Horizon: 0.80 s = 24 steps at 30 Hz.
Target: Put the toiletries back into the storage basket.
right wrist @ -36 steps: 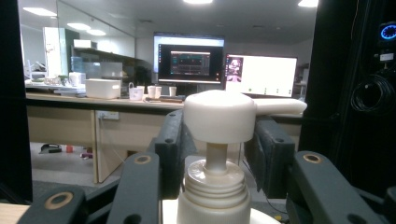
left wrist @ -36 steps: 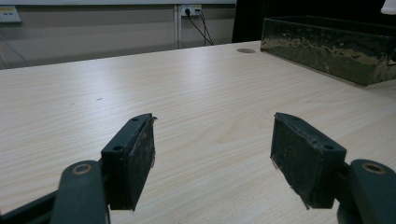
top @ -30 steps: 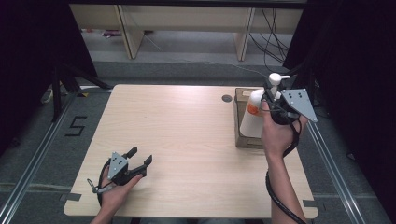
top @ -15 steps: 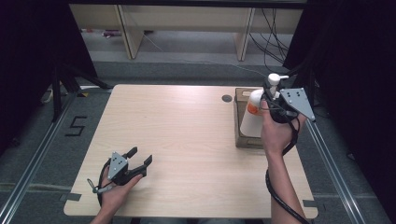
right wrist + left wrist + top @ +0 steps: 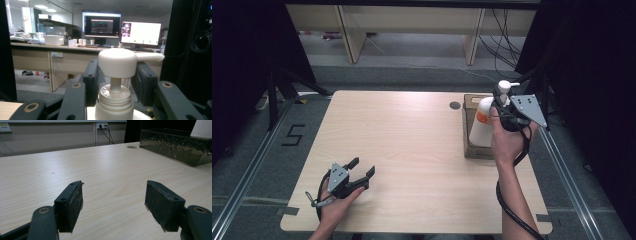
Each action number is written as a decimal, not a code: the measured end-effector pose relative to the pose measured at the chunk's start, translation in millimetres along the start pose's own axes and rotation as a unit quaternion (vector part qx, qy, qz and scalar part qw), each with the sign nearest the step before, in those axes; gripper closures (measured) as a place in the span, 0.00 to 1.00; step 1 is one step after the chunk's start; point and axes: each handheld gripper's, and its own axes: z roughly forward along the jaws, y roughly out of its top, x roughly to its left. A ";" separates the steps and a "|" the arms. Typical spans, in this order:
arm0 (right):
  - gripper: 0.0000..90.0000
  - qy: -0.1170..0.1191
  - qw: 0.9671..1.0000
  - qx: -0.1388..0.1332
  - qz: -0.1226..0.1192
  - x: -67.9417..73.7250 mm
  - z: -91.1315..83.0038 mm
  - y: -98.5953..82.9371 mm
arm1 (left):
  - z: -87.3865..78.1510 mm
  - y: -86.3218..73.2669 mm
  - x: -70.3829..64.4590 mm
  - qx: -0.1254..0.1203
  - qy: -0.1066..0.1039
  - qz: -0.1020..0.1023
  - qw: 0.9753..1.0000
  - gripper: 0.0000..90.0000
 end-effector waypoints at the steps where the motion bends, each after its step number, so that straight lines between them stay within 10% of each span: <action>1: 0.67 0.000 1.000 0.000 0.000 0.0 0.0 0.0 | 0.0 0.0 0.0 0.000 0.000 0.000 1.000 0.33; 24: 0.67 0.006 1.000 0.019 -0.003 2.2 -1.9 -18.7 | 0.0 0.1 -0.2 0.001 0.000 0.001 1.000 0.33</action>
